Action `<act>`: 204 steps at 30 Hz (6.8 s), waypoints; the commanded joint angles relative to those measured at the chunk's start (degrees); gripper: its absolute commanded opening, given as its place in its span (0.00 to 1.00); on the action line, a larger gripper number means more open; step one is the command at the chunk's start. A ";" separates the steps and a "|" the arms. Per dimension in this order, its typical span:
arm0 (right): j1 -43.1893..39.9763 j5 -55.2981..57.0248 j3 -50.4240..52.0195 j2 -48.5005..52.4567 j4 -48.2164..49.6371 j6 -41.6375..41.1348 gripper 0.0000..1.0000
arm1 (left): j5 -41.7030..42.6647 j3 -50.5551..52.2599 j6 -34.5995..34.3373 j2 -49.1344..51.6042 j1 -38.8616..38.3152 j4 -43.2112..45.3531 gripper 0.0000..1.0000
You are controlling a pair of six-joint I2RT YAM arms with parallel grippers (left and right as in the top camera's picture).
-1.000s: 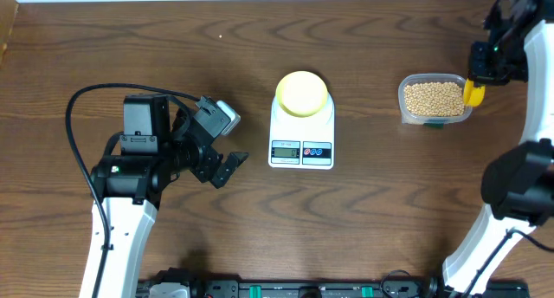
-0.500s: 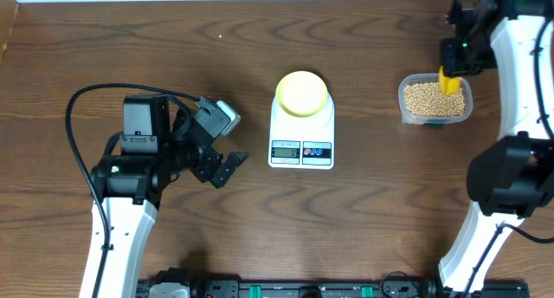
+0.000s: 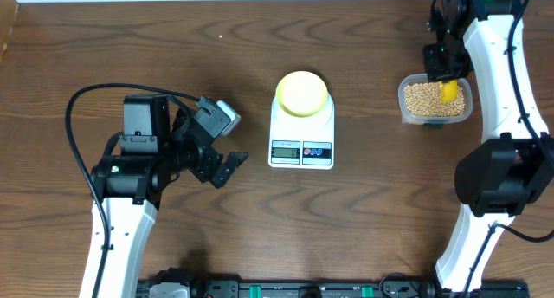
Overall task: Scoop item into bowl and weigh 50g on scale
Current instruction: 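Lower the scoop into the soybeans and drag it through them, then tilt the scoop up and lift it out of the tub with soybeans, then carry the scoop over the yellow bowl and tip soybeans into it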
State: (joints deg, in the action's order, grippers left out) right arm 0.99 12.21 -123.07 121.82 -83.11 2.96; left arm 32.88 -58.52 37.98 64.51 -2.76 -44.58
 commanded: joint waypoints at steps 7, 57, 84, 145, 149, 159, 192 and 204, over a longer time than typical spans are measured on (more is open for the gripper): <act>0.17 3.96 -1.31 -0.28 2.05 0.42 0.01 | 0.74 0.35 0.81 0.22 0.24 0.02 0.99; -3.08 3.56 8.15 0.07 5.66 1.20 0.01 | 0.76 0.35 0.81 0.22 0.24 0.00 0.99; -11.39 -28.44 16.31 0.20 11.43 4.83 0.01 | 0.74 0.35 0.81 0.22 0.24 0.00 1.00; -36.46 -72.32 16.57 1.31 4.63 12.57 0.01 | 0.74 0.35 0.81 0.22 0.24 0.00 1.00; -35.89 -73.61 16.57 1.31 2.91 13.20 0.01 | 0.74 0.35 0.81 0.22 0.24 0.00 0.99; -31.10 -78.20 16.57 1.31 -0.50 14.03 0.01 | 0.74 0.35 0.81 0.22 0.24 0.02 0.99; 1.44 -74.42 16.57 1.31 21.53 -13.60 0.01 | 0.74 0.35 0.81 0.22 0.24 0.02 1.00; 8.66 -61.96 14.23 1.31 22.45 -14.32 0.01 | 0.74 0.35 0.81 0.22 0.24 0.00 1.00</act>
State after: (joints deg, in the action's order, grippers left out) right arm 8.23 -53.54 -106.80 122.56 -60.77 -10.39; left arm 32.88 -58.52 37.98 64.51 -2.76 -44.58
